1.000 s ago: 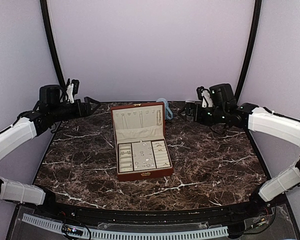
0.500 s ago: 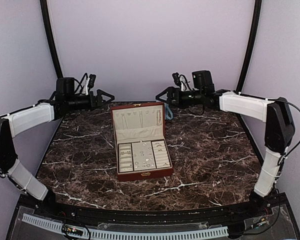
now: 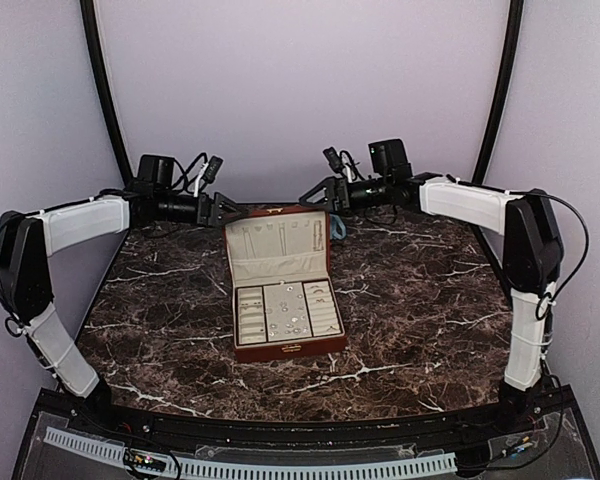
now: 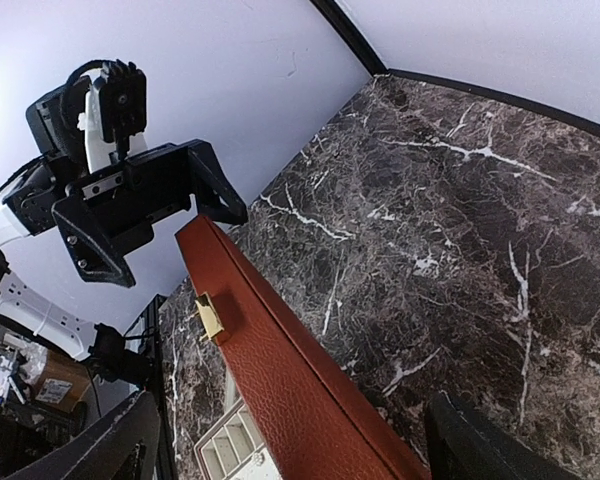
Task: Organize the mixed jewelry
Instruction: Close the box lid at the center of the board.
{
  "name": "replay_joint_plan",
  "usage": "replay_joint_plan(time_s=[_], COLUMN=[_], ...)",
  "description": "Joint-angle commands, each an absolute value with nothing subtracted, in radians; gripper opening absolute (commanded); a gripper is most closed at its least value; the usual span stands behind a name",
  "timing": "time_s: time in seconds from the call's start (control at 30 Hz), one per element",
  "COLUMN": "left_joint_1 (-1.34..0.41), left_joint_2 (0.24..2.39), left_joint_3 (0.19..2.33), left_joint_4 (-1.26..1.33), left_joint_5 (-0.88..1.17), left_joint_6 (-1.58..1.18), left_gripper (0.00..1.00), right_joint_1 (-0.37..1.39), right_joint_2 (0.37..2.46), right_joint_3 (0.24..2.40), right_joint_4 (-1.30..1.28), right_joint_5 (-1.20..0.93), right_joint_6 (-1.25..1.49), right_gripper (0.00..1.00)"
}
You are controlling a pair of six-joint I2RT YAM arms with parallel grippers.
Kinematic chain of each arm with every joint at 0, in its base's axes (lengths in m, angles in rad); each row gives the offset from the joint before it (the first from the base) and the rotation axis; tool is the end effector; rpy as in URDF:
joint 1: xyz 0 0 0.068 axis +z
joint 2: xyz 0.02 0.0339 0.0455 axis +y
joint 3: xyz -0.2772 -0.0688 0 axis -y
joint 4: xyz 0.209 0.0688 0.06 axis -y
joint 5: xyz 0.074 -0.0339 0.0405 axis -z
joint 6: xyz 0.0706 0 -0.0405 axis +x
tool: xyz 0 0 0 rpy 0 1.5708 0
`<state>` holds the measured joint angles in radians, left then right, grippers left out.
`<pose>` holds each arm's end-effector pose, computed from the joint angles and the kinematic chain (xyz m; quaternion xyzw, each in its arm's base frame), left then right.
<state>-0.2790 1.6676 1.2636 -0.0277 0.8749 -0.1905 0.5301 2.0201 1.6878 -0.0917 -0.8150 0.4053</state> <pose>0.3416 -0.1542 0.3125 0.2620 0.7520 -0.4606 0.3921 0.3788 0.2815 0.3014 -0.2627 0.7564 0.5217 0.2945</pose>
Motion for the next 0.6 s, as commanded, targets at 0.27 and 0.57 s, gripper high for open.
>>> replay_joint_plan(time_s=[0.27,0.57], left_joint_1=[-0.391,-0.438], left_joint_2=[1.422,1.104], left_joint_3=[1.111,0.881], left_joint_4=[-0.284,-0.262], left_joint_5=[1.002,0.865], left_joint_6=[0.037,-0.097], left_gripper=[0.94,0.94], right_joint_1=[0.593,0.703], right_joint_2=[1.711,1.457], right_joint_3=[1.412,1.098], right_joint_4=[-0.255,-0.139], right_joint_5=[-0.902,-0.606], right_joint_6=[0.271,0.427], right_gripper=[0.9,0.89])
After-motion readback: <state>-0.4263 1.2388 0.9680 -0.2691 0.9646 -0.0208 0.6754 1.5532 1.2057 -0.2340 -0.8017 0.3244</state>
